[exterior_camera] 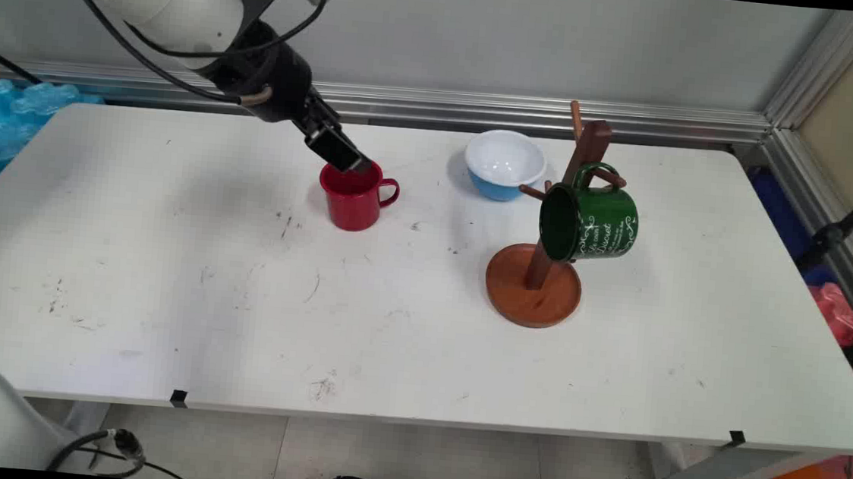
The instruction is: Pick up the green mug from the rack
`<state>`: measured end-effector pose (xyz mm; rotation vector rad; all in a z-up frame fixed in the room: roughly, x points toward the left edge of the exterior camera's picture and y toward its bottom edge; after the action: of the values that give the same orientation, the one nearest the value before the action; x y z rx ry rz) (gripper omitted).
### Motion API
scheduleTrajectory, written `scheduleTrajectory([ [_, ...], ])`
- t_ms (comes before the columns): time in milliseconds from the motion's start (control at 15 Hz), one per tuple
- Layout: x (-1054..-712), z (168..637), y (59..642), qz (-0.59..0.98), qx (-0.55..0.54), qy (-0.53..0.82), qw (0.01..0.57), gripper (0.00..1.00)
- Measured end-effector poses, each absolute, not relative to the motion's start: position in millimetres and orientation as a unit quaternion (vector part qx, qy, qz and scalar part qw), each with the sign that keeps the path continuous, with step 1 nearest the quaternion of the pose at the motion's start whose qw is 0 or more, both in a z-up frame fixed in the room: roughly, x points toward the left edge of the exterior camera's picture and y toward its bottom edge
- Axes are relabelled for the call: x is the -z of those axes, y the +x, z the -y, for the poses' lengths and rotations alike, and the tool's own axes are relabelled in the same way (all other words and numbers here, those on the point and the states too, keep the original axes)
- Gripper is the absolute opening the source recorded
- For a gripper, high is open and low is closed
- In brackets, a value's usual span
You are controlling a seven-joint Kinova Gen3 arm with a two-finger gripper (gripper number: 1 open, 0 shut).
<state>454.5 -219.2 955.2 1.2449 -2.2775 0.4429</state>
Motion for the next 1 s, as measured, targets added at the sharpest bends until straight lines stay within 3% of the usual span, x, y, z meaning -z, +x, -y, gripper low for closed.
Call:
scheduleTrajectory([
  [467,-982,208,407,0.833,-0.119,0.451,0.298,1.0],
  [1000,-991,213,342,0.813,-0.06,0.455,0.358,1.0],
])
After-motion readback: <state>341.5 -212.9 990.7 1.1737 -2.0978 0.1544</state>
